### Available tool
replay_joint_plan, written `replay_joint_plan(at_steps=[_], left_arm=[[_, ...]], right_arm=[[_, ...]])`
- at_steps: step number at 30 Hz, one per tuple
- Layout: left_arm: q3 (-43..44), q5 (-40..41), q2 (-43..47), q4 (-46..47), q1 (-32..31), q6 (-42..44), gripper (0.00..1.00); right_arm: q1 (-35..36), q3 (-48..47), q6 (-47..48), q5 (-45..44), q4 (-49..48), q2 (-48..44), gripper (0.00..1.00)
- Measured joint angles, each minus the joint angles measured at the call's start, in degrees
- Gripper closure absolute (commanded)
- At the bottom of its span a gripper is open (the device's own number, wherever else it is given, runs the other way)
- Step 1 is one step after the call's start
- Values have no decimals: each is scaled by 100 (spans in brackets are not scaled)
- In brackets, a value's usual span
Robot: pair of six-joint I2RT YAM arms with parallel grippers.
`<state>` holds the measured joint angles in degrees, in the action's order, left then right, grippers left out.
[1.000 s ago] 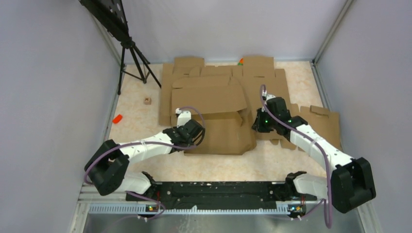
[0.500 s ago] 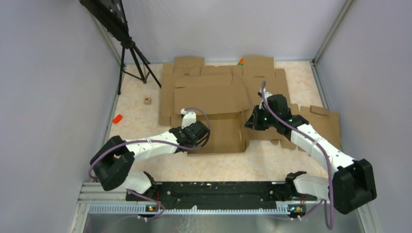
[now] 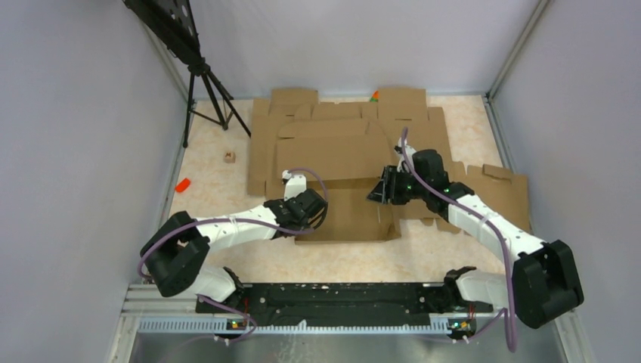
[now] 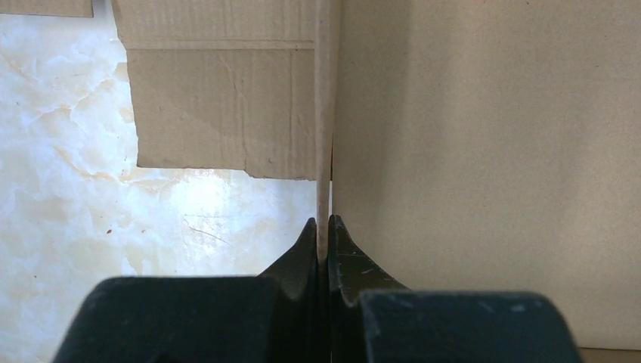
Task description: Fold the paper box
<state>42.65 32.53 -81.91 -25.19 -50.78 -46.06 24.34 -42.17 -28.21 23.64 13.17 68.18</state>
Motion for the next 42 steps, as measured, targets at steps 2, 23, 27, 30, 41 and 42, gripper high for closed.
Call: replay_joint_plan(at_steps=[2, 23, 27, 30, 41, 42], left_arm=[[-4, -13, 0, 2, 0, -9, 100], [-87, -44, 0, 120, 0, -52, 100], [-87, -79, 0, 136, 0, -31, 100], [-87, -83, 0, 138, 0, -22, 100], [-87, -168, 0, 175, 0, 63, 100], [-87, -170, -2, 177, 0, 74, 100]], right_arm=[[-2, 57, 11, 105, -66, -9, 52], [-1628, 1602, -944, -776, 243, -1200, 40], [-1628, 1862, -1062, -240, -190, -791, 38], [-1628, 1941, -1150, 188, -682, -546, 38], [-1554, 1958, -1213, 811, -1311, -378, 42], [-1497, 1904, -1180, 776, -1259, -361, 42]])
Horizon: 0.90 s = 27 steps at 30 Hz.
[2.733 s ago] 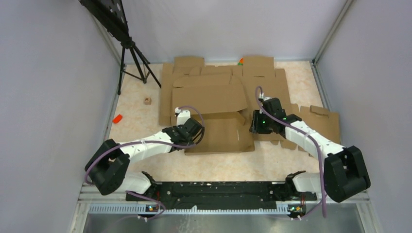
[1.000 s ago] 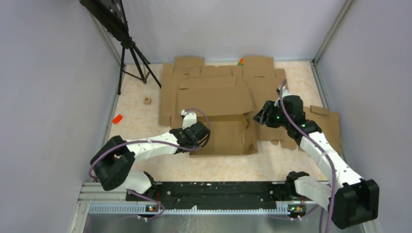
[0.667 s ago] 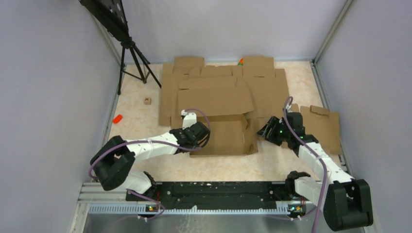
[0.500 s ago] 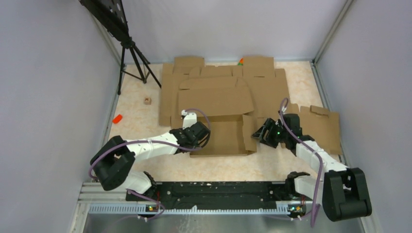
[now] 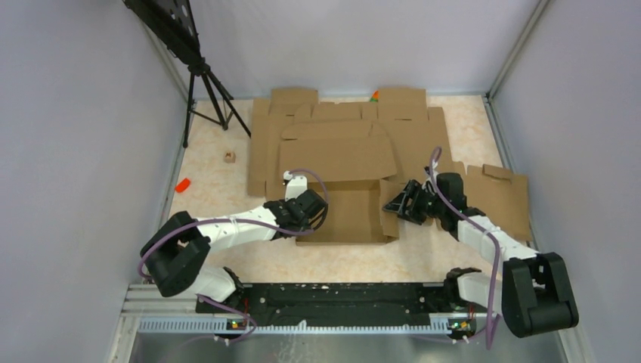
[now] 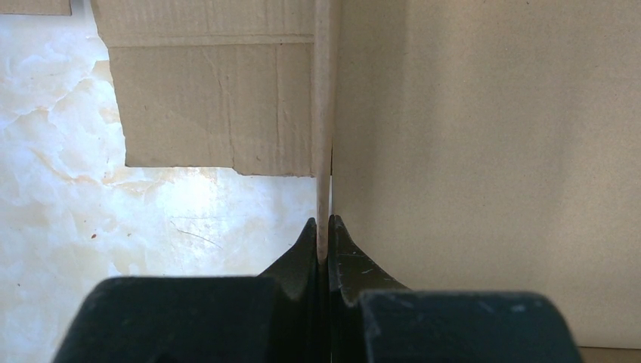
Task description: Fold the paper box
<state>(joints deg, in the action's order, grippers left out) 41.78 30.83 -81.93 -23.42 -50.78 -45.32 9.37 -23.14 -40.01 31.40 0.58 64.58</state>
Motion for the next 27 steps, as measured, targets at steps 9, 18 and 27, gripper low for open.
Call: replay_joint_plan(at_steps=[9, 18, 27], left_arm=[[4, 4, -55, 28, -42, 7, 100], [24, 17, -101, 28, -74, 0, 100], [24, 90, -101, 4, -118, -129, 100]], right_arm=[[737, -531, 245, -577, 520, 20, 50], [1314, -1113, 608, -1373, 1069, 560, 50], [2210, -1915, 1027, -2723, 1965, 1167, 54]])
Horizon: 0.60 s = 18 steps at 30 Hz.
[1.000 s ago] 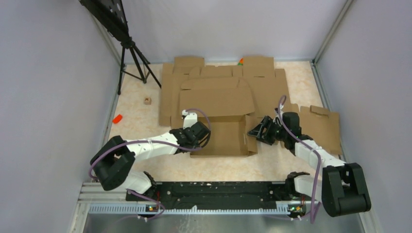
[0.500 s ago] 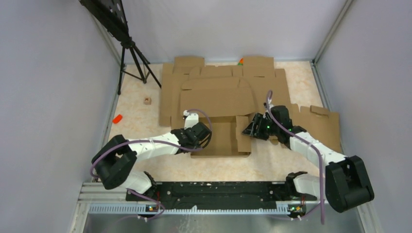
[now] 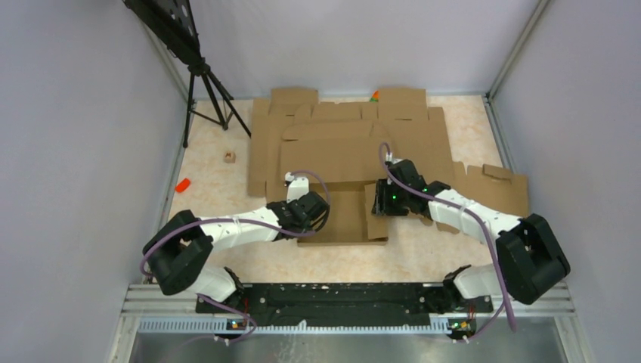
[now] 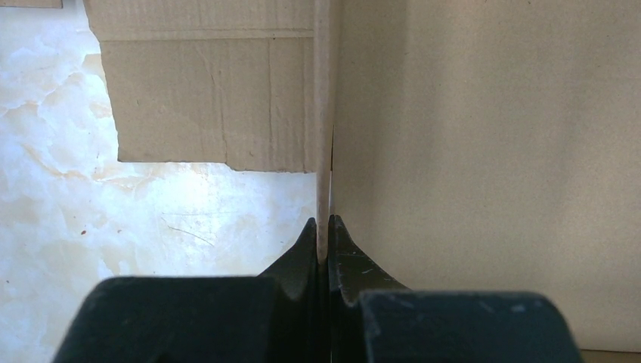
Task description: Fold the paper box
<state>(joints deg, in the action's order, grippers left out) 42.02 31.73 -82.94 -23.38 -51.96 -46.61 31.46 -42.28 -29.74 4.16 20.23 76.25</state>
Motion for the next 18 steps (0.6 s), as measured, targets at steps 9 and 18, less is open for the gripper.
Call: replay_joint_plan(at_steps=[9, 18], left_arm=[[0, 4, 4, -11, -55, -155, 100], [-7, 0, 94, 15, -98, -337, 100]], right_arm=[[496, -463, 179, -1025, 616, 741, 61], [566, -671, 273, -1615, 1049, 879, 83]])
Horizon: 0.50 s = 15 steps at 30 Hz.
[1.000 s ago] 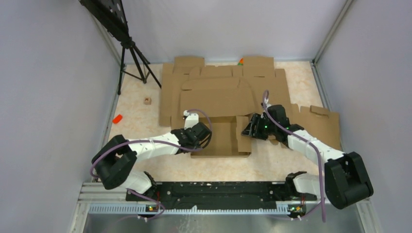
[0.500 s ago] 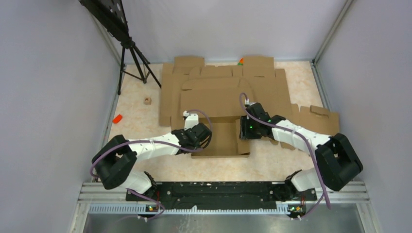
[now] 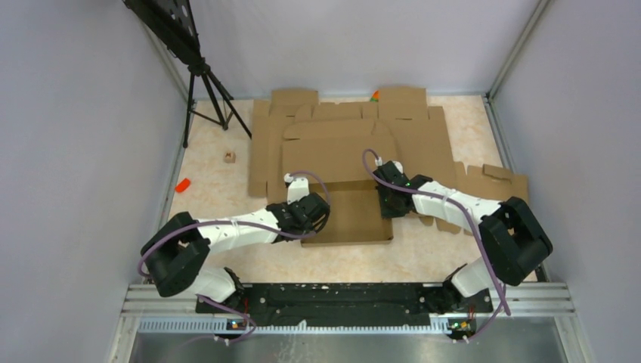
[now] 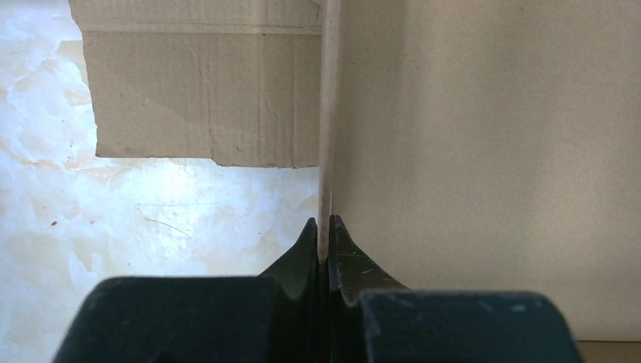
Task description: Fold the paper box
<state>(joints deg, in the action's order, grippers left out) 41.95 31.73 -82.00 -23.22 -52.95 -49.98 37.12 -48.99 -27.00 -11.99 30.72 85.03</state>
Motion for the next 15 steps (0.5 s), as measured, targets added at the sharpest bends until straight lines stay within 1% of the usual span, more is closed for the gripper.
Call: replay_joint_plan(at_steps=[3, 8, 13, 14, 15], left_arm=[[-17, 0, 22, 42, -24, -83, 100], [-61, 0, 52, 59, -50, -173, 100], [-94, -11, 52, 72, -101, -284, 100], [-94, -9, 55, 74, -107, -291, 100], [-94, -11, 55, 76, -111, -304, 100]], right_arm=[[22, -63, 0, -72, 72, 13, 84], [26, -181, -22, -181, 138, 168, 100], [26, -258, -136, -289, 188, 249, 100], [26, -258, -155, -302, 192, 254, 96], [26, -258, -166, -308, 195, 254, 87]])
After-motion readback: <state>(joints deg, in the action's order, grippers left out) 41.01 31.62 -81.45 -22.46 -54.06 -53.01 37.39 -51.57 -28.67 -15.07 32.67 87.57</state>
